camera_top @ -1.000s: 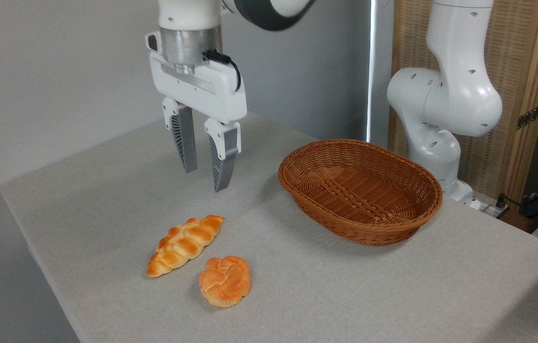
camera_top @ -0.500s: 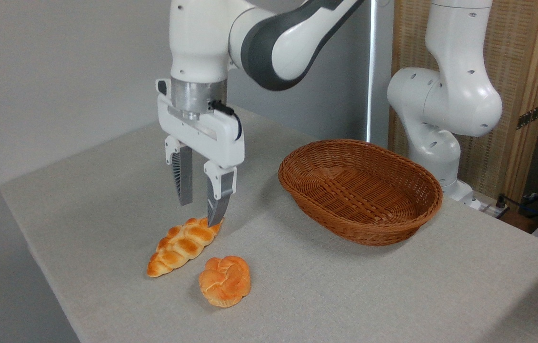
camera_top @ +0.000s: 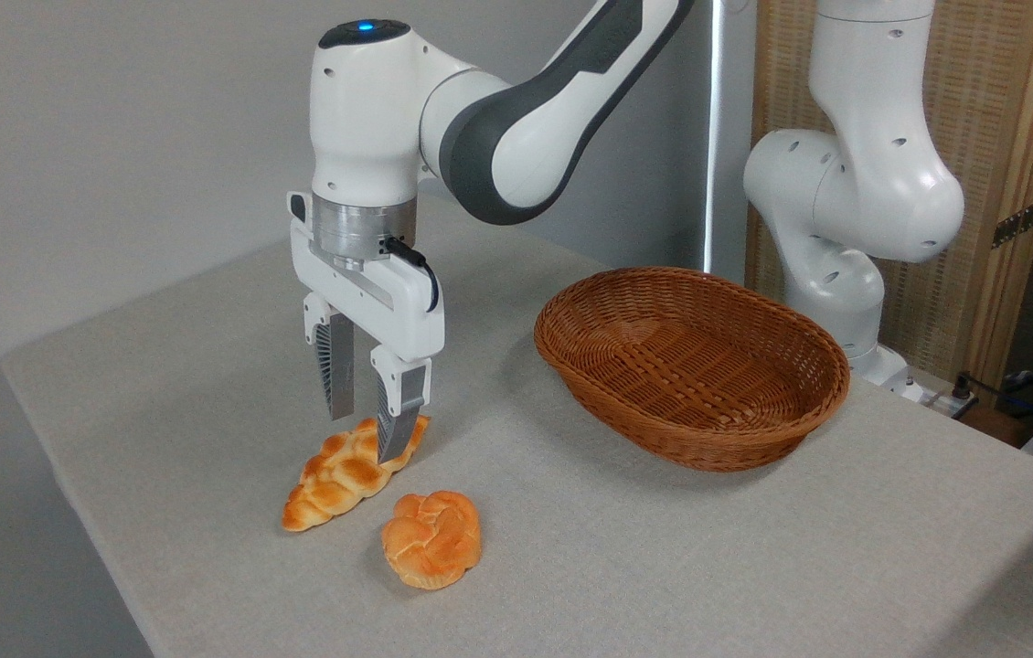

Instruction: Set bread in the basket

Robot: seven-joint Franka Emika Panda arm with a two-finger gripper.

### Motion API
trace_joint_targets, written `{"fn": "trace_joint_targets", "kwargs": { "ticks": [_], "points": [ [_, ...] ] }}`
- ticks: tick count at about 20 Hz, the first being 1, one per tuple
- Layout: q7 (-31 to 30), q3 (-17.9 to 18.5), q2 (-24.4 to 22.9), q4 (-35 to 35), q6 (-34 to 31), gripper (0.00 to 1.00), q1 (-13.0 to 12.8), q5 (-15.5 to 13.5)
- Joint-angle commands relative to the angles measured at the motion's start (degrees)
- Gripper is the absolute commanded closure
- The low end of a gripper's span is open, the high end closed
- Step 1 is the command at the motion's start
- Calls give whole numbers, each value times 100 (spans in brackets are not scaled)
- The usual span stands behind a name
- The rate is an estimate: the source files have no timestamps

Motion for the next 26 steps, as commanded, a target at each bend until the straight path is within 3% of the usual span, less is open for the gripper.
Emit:
{"fn": "trace_joint_targets", "kwargs": {
  "ticks": [1,3,6,14,17,26],
  "points": [
    [-57,-17,81,8,129,0,-12,-27],
    [-39,-17,134,8,234,0,-12,34],
    [-39,-43,196,8,252,0,-12,377],
    [-39,-149,547,17,727,0,-12,413],
    [-31,-158,547,17,727,6,-3,413],
    [-101,-88,328,87,674,0,58,316]
  ]
}}
